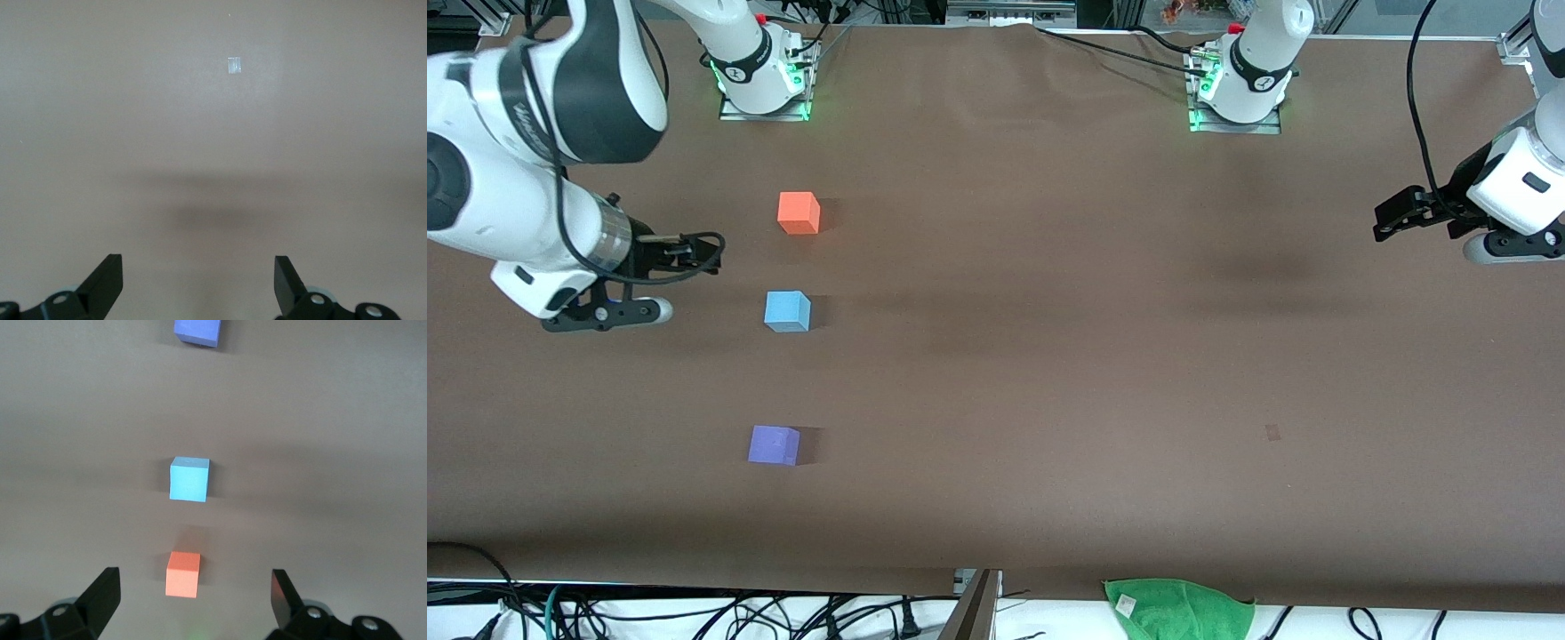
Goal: Place blue block between orange and purple blocks
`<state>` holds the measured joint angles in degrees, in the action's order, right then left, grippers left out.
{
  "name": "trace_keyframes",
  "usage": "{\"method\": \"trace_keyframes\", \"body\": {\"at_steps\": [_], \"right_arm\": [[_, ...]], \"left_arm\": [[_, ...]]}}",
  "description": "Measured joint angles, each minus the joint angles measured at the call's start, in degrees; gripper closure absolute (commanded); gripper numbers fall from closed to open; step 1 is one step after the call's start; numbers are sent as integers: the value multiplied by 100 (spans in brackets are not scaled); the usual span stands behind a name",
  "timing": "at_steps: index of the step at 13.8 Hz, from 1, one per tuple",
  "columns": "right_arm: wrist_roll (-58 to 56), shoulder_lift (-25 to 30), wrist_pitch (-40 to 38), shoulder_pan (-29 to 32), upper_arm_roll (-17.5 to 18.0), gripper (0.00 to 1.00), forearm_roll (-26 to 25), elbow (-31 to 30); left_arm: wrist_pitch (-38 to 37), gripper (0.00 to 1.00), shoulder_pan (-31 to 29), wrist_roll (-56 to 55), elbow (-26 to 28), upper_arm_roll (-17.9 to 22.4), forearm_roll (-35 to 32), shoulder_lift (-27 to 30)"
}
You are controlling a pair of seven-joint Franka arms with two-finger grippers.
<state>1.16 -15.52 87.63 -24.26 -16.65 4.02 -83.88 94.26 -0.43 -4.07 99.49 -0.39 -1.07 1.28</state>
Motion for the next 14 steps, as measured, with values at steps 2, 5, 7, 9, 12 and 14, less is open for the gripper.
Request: {"method": "trace_keyframes", "body": {"at_steps": [2, 5, 7, 9, 12, 14], "right_arm": [[0, 118, -156, 122, -1, 0, 0, 162], [0, 408, -570, 408, 170, 0, -1, 179], [0, 561, -826, 654, 424, 0, -23, 176], [0, 654, -963, 828, 658, 0, -218, 153], [0, 900, -950, 1118, 978, 0, -522, 154], [0, 1129, -955, 1232, 1040, 0, -533, 153]], "left_arm": [[0, 0, -1, 0, -1, 0, 0, 0], [0, 0, -1, 0, -2, 0, 0, 0], [0, 0, -1, 0, -2, 0, 0, 0], [0, 0, -1, 0, -2, 0, 0, 0], [0, 0, -1, 0, -2, 0, 0, 0], [0, 0, -2, 0, -3, 0, 0, 0]]}}
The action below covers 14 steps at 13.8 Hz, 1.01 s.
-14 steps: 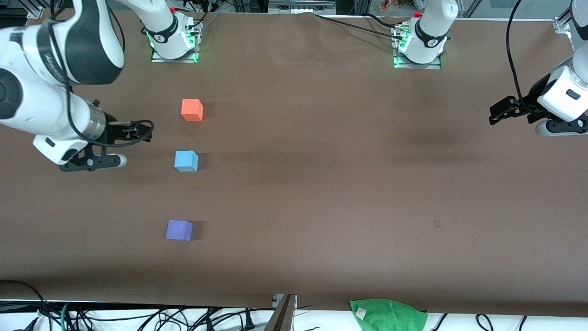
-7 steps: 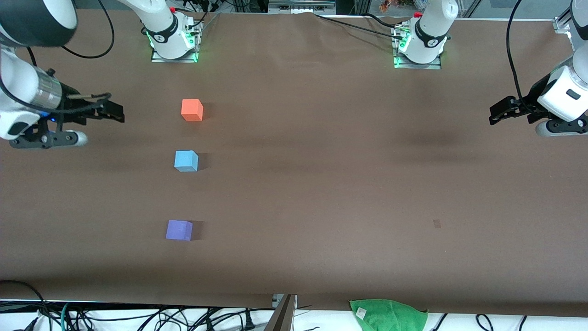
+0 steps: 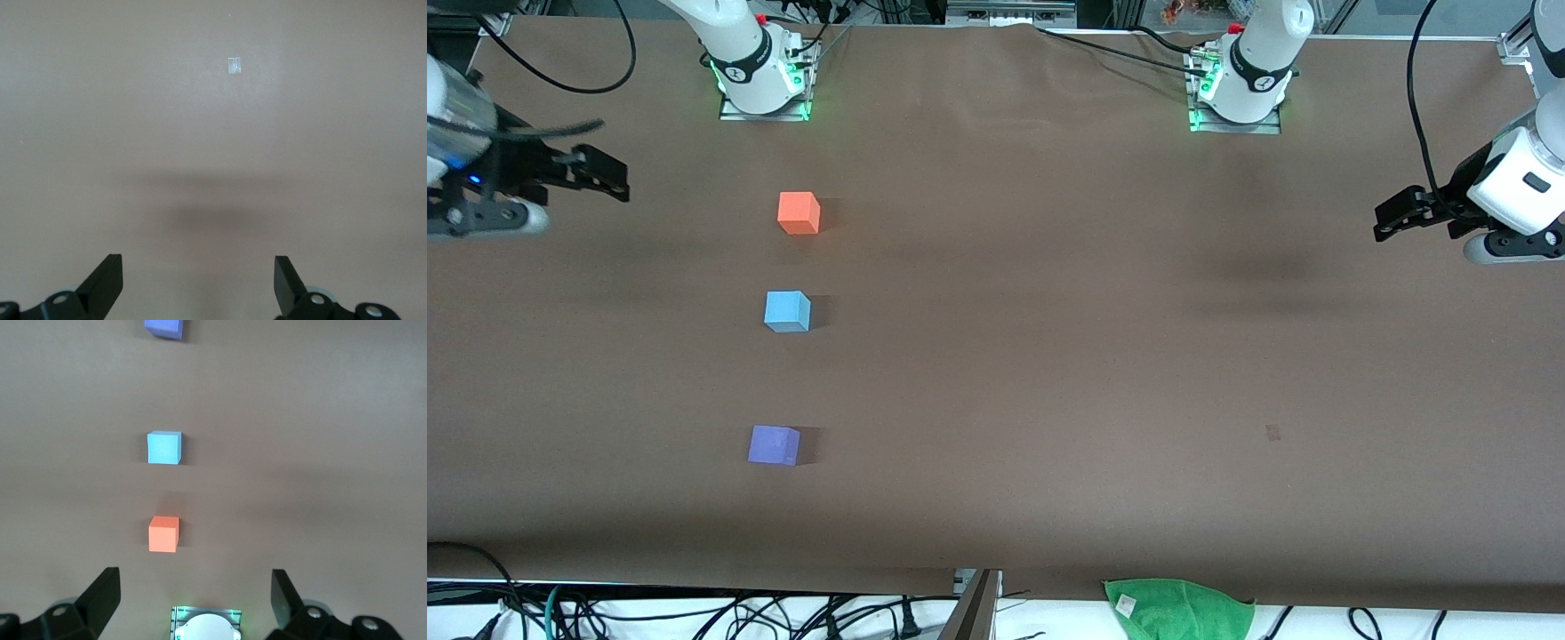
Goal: Place blue block between orange and purple blocks
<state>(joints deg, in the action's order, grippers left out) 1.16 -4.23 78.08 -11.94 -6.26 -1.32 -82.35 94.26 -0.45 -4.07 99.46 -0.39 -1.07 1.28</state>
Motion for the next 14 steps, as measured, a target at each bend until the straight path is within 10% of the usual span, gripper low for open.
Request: {"method": "trace_keyframes", "body": {"at_steps": [14], "right_arm": [[-18, 292, 19, 362, 304, 0, -35, -412]], "left_arm": [[0, 0, -1, 0, 0, 0, 0, -2]]}}
